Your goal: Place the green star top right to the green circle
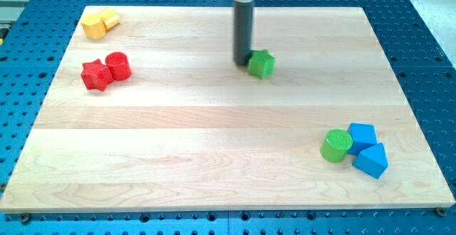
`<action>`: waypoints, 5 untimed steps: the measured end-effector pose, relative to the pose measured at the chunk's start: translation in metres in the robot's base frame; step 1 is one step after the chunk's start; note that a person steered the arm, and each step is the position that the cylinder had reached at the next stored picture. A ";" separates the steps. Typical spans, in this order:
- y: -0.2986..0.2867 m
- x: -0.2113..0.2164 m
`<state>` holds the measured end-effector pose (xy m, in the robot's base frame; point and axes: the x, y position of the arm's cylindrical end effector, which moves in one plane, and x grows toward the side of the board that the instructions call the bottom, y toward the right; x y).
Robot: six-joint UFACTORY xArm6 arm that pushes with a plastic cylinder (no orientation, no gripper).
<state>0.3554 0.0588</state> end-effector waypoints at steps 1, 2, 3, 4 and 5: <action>0.070 0.054; 0.114 0.098; 0.139 0.068; 0.151 0.083; 0.148 0.126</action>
<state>0.4818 0.2069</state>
